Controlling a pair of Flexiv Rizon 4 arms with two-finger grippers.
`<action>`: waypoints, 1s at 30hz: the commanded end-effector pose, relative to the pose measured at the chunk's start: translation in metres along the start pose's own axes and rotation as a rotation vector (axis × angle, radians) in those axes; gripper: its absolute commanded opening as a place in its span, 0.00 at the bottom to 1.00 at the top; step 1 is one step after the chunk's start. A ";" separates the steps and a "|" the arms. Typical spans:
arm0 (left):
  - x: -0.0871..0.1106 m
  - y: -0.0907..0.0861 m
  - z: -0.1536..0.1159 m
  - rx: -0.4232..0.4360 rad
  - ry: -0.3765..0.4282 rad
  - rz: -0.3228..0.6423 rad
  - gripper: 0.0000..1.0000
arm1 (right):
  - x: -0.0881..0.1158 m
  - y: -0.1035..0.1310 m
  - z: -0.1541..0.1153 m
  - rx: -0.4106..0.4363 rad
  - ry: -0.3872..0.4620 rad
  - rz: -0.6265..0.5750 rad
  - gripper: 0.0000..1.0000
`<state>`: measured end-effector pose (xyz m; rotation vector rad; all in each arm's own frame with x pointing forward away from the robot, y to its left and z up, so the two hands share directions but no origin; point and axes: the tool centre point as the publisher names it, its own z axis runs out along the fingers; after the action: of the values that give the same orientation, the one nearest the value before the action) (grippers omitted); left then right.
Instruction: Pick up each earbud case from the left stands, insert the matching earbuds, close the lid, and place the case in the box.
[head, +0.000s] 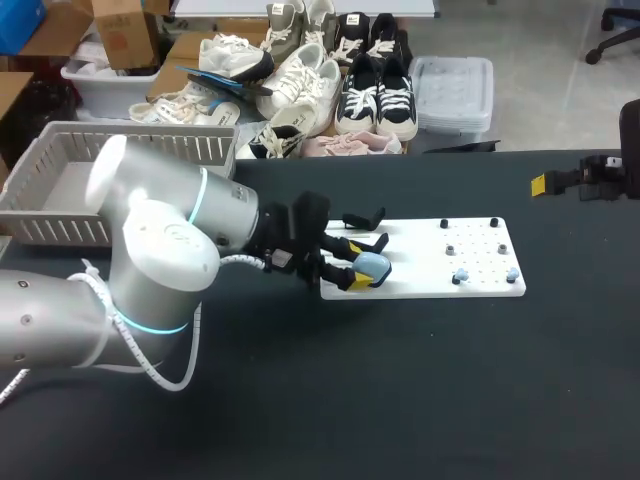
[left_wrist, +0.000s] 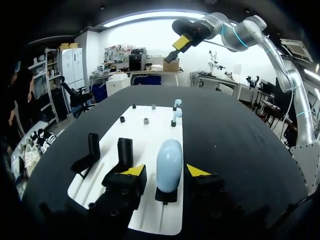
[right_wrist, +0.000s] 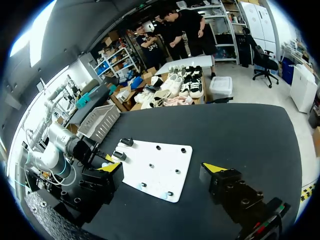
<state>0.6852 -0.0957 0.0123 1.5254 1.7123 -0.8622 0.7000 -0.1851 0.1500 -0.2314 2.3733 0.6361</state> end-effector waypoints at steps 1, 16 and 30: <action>0.001 0.001 0.001 0.002 -0.002 -0.003 0.47 | 0.000 0.000 0.000 0.000 0.000 0.000 1.00; 0.003 0.001 0.001 0.013 0.003 -0.009 0.34 | 0.000 0.000 0.000 0.000 0.000 0.000 1.00; 0.000 -0.001 0.001 0.014 0.001 0.000 0.00 | 0.000 0.000 0.000 0.000 0.000 0.000 1.00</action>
<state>0.6834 -0.0954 0.0120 1.5338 1.7113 -0.8755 0.7000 -0.1851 0.1500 -0.2314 2.3733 0.6361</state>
